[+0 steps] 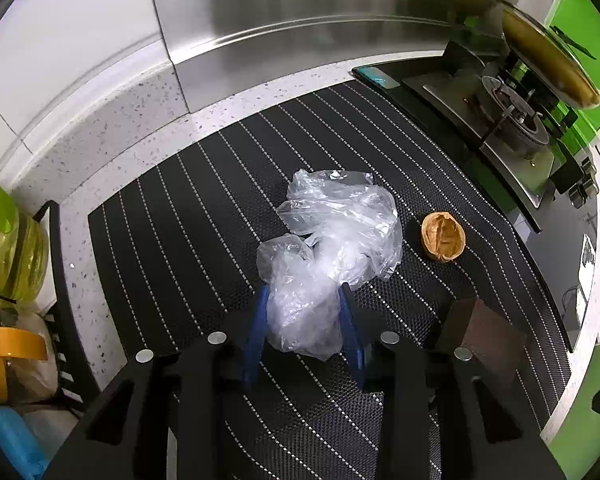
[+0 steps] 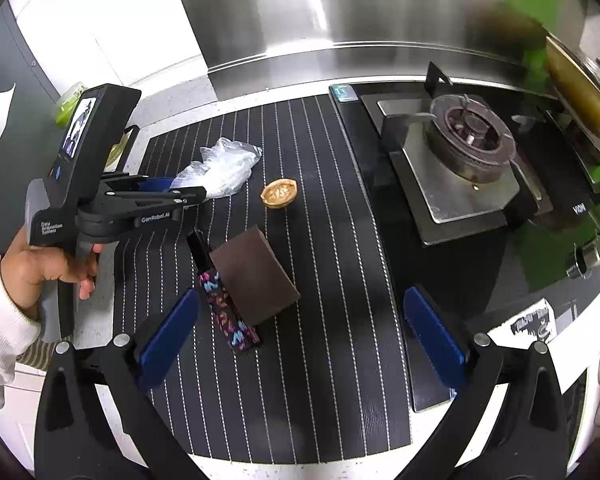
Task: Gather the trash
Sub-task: 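Lower the left tool onto the clear plastic bag and close it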
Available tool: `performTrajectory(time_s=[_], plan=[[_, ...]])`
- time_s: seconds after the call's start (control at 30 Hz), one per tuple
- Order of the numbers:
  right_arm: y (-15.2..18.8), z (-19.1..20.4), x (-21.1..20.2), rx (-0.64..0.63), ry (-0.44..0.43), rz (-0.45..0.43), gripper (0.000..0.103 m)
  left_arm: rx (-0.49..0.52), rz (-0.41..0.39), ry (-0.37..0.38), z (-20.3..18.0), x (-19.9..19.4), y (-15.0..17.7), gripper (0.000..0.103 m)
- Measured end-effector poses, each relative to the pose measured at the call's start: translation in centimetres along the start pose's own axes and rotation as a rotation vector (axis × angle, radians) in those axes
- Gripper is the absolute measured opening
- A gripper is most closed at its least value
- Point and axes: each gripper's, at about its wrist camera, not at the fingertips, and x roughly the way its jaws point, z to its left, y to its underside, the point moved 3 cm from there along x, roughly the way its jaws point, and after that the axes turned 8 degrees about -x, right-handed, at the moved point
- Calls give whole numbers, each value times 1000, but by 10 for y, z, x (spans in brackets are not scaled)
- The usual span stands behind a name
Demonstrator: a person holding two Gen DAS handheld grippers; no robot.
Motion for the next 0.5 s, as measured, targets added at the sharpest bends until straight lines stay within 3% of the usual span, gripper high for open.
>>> performTrajectory(time_s=[0.07,0.17,0.5], plan=[[-3,2,3,-7,-1,0,100,3,1,2,1,-1,-1,20],[-11,4,8,-15,-6,-1,100,0,-2,3,1,-4,-2,12],[-46,13,45,-55,-24,20,100,-21,-35,11,7,-30,-3,11]])
